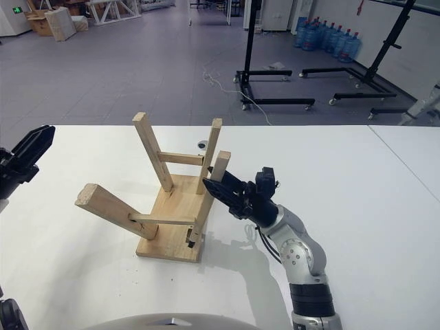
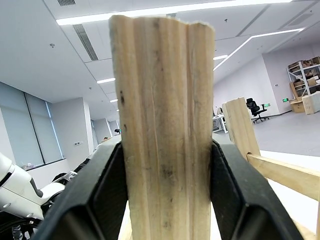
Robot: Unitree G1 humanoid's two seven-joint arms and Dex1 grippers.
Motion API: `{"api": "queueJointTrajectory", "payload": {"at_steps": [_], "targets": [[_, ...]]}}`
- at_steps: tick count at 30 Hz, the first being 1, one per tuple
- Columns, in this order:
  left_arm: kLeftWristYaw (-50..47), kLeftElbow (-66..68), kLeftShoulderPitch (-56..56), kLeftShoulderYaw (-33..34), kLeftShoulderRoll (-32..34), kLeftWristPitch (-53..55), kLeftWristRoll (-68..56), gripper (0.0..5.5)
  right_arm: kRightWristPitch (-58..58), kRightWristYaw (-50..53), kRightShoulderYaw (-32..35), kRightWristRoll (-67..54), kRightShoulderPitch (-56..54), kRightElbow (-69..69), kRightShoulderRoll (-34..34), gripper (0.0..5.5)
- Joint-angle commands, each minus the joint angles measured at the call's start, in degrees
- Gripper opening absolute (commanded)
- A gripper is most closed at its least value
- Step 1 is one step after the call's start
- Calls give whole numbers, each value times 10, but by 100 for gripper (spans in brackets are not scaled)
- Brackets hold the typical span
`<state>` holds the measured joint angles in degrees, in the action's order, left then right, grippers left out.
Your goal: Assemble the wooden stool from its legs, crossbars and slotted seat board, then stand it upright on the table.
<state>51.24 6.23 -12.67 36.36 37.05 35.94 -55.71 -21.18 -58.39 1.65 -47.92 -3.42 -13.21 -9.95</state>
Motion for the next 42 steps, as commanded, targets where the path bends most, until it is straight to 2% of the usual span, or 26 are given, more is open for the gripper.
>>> {"api": "queueJointTrajectory", "payload": {"at_steps": [1, 7, 16, 32, 42], "targets": [[6, 14, -10, -12, 14, 3, 10, 479, 22, -7, -12, 12, -1, 25, 15, 205], [15, 27, -10, -27, 13, 0, 19, 479, 59, -22, -27, 43, -10, 58, 14, 205], [9, -11, 24, -34, -12, 6, 13, 479, 97, -34, -35, 90, -36, 77, -26, 205], [-21, -60, 48, -39, -30, 9, 4, 479, 165, -43, -86, 148, 32, 32, -83, 205], [-34, -79, 60, -50, -39, 6, 3, 479, 177, -29, -96, 139, 42, 13, -87, 205]]}}
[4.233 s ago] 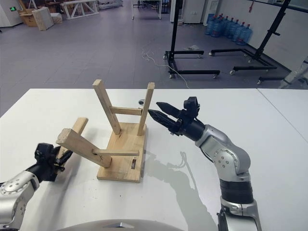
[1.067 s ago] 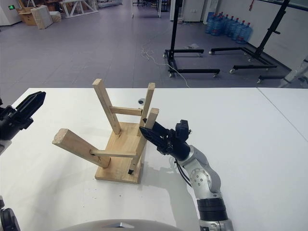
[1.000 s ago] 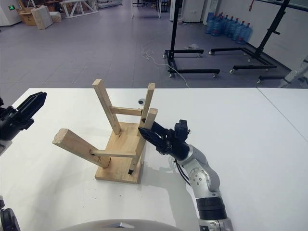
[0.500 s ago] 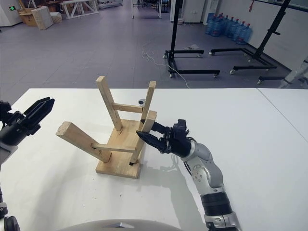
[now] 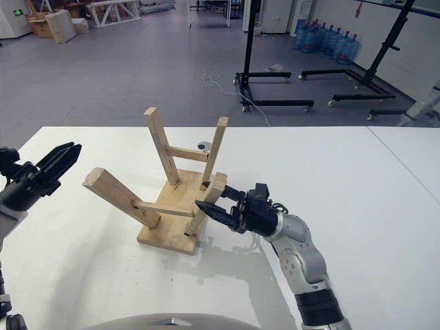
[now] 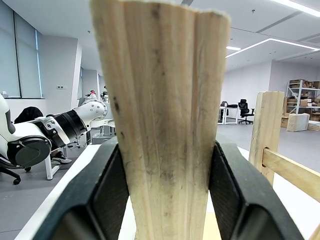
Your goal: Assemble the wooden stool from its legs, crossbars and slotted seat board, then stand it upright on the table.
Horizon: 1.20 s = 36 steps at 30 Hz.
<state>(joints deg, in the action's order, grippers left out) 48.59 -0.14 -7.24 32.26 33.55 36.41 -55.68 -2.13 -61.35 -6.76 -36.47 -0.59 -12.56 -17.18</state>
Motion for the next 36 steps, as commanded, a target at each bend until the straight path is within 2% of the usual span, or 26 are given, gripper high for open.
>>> {"api": "queueJointTrajectory", "payload": {"at_steps": [1, 9, 28, 36], "targets": [[-9, -17, 5, -10, -6, 1, 3, 479, -10, -4, -13, 25, 15, 6, -17, 205], [-17, -29, 15, -13, -15, -4, 3, 479, 13, -23, -5, 5, 22, 5, -19, 204], [-27, -48, 20, -50, -33, -20, 14, 479, 61, -25, -45, 66, -21, 16, -26, 204], [-60, -109, 33, -90, -80, -40, 26, 479, 43, -35, -48, 63, -54, 20, -46, 204]]}}
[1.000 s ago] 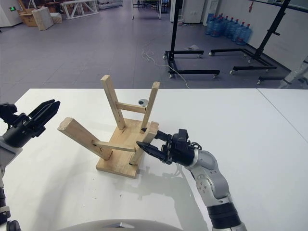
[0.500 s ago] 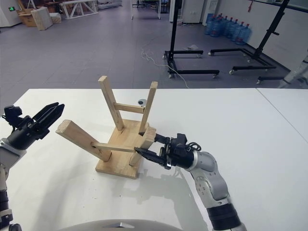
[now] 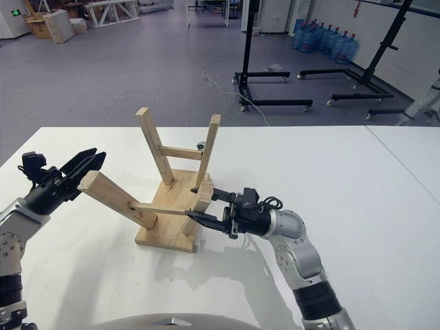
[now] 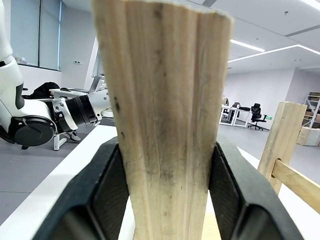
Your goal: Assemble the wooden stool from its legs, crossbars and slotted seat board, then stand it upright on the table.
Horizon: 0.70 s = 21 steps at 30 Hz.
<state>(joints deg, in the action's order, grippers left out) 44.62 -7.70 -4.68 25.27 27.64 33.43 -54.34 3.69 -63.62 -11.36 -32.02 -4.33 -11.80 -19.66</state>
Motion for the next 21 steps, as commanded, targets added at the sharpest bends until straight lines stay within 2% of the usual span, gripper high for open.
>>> {"api": "queueJointTrajectory", "payload": {"at_steps": [1, 4, 10, 13, 18, 21], "targets": [[-29, -43, 9, -27, -31, -15, 17, 479, -18, -16, 1, 15, -19, 15, -25, 204], [-81, -86, 23, -34, -88, -45, 16, 479, -38, -31, 12, 4, -29, 32, -44, 204], [-209, -151, 55, -128, -183, -95, 115, 479, -72, -69, 36, -24, -62, 44, -82, 204], [-279, -161, 65, -153, -221, -122, 168, 479, -95, -86, 43, -37, -78, 42, -97, 204], [-317, -193, 105, -110, -231, -156, 171, 479, -132, -112, 48, -48, -110, 38, -115, 204], [-339, -223, 121, -132, -255, -166, 181, 479, -153, -119, 54, -50, -126, 46, -123, 204]]}}
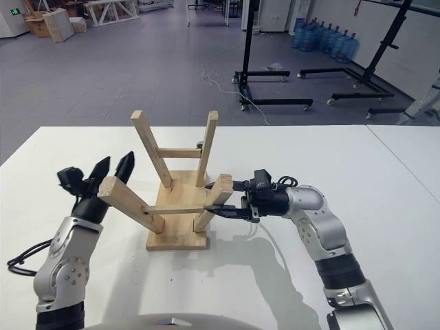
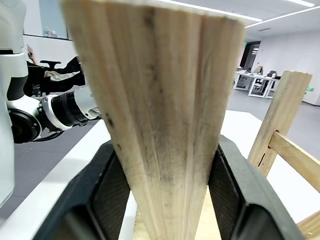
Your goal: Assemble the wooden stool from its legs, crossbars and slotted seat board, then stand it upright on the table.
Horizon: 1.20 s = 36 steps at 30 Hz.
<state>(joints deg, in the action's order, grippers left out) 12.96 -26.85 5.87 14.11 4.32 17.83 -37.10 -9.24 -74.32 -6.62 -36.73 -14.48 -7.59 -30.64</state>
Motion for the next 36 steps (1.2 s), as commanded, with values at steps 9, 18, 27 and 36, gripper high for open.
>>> {"api": "queueJointTrajectory", "payload": {"at_steps": [9, 18, 27, 36], "targets": [[-53, -76, 62, -61, -59, -53, 37, 479, -72, -31, 6, 16, -66, 27, -45, 268], [-73, -127, 76, -31, -46, -70, 30, 479, -113, -43, 37, -8, -94, 39, -64, 420], [-82, -236, 67, 17, 33, -35, -38, 479, -281, 37, 138, -181, -148, -3, -53, 420], [38, -236, -172, 18, 398, 167, -179, 479, -252, 184, 191, -208, -94, -60, 30, 420]]}}
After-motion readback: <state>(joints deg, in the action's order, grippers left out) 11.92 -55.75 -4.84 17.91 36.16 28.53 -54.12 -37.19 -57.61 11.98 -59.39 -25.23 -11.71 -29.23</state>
